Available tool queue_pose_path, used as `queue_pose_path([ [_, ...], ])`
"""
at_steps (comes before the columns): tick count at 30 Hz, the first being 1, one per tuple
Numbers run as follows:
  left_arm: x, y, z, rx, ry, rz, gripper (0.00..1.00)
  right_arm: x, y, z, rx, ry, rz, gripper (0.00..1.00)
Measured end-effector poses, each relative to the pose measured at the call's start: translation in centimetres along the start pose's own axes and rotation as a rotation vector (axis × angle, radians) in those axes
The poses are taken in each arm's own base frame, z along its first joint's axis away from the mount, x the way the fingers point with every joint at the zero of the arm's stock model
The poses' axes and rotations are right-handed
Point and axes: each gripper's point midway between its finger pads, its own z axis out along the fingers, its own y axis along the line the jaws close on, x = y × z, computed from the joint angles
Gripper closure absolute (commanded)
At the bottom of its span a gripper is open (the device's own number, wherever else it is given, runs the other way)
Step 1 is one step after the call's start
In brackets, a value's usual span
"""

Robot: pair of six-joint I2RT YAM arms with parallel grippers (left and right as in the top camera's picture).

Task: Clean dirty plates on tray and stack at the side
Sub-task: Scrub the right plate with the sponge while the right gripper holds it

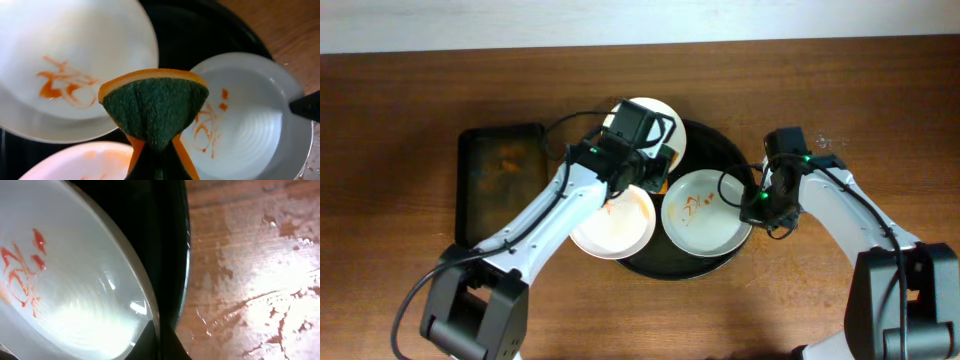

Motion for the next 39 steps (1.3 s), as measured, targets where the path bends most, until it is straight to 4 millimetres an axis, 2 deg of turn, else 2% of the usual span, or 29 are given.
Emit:
queue_pose_path([
  [3,-1.2,-2.1,0.7,0.056,-0.051,0.036,0.99,0.6,-0.3,0.0,0.012,0.026,0.005,0.96],
  [6,0.3,-5.9,3.4,0.192,0.002,0.059,0.99,0.7,-0.3,0.0,0.013,0.027,0.005,0.96],
  [10,1.6,-10.4,4.7,0.287,0.028,0.096,0.99,0.6,-0.3,0.0,0.015,0.025,0.004,0.96],
  [12,2.2,-12.0,6.5,0.311,0.032,0.104,0.99,0.6,-0.3,0.0,0.015,0.025,0.005,0.96],
  [13,2.5,-12.2,7.2,0.316,0.038,0.101,1.00,0.6,-0.3,0.0,0.016,0.025,0.005,0.96],
  [16,1.7,-12.3,8.9,0.326,-0.004,0.061,0.99,0.6,-0.3,0.0,0.016,0.025,0.005,0.96],
  [20,2.3,-11.6,10.2,0.298,0.011,0.040,0.99,0.6,-0.4,0.0,0.019,0.024,0.005,0.96],
  [24,3.0,-9.4,10.7,0.201,0.050,0.008,0.99,0.6,-0.4,0.0,0.019,0.023,0.005,0.96],
  [28,4.2,-6.8,10.5,0.154,0.123,-0.056,0.99,0.6,-0.4,0.0,0.018,0.023,0.005,0.96],
  [32,5.6,-6.3,9.9,0.132,0.195,-0.077,1.00,0.6,-0.4,0.0,0.018,0.024,0.003,0.96],
  [34,6.8,-6.2,8.8,0.121,0.254,-0.091,1.00,0.6,-0.4,0.0,0.018,0.025,-0.002,0.96],
  [37,7.5,-7.0,8.2,0.179,0.292,-0.107,0.99,0.6,-0.4,0.0,0.019,0.025,-0.009,0.96],
  [39,7.8,-8.9,7.7,0.296,0.321,-0.123,0.99,0.6,-0.4,0.0,0.019,0.024,-0.009,0.96],
])
